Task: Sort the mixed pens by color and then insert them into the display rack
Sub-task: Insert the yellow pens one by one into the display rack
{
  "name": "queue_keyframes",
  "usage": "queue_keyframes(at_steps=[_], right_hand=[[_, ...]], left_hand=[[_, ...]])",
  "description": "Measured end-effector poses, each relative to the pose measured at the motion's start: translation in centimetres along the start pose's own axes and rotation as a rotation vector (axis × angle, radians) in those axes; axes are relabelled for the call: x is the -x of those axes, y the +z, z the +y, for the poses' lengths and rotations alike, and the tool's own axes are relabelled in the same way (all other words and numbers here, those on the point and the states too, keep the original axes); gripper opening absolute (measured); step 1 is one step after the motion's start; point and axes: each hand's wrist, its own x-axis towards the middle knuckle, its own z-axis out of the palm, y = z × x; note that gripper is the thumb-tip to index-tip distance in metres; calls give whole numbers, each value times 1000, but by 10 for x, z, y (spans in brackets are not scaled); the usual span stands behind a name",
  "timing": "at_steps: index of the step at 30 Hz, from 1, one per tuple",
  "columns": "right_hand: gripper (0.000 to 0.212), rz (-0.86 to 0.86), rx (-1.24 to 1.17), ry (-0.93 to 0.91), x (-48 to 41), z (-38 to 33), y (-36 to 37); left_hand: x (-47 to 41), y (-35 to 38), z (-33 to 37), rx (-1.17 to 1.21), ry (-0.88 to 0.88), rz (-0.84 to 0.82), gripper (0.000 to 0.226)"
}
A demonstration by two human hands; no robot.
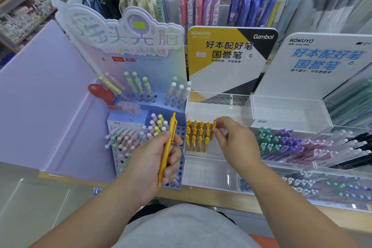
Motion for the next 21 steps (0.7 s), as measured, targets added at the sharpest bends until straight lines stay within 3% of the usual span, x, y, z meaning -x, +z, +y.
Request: queue_keyframes(at_steps=[5, 10, 16, 21], right_hand=[[14, -28, 32, 16, -2, -1, 1], [29, -25, -37, 89, 6, -8, -12], [6, -43, -670, 259, 25, -37, -42], [4, -60, -956, 258, 37, -61, -54]], left_hand=[[1, 0, 1, 15, -1, -3, 34], [-1, 4, 0, -91, 38, 26, 31], [-8, 17, -3, -461, 184, 25, 8], [-13, 25, -7, -647, 319, -1, 20]])
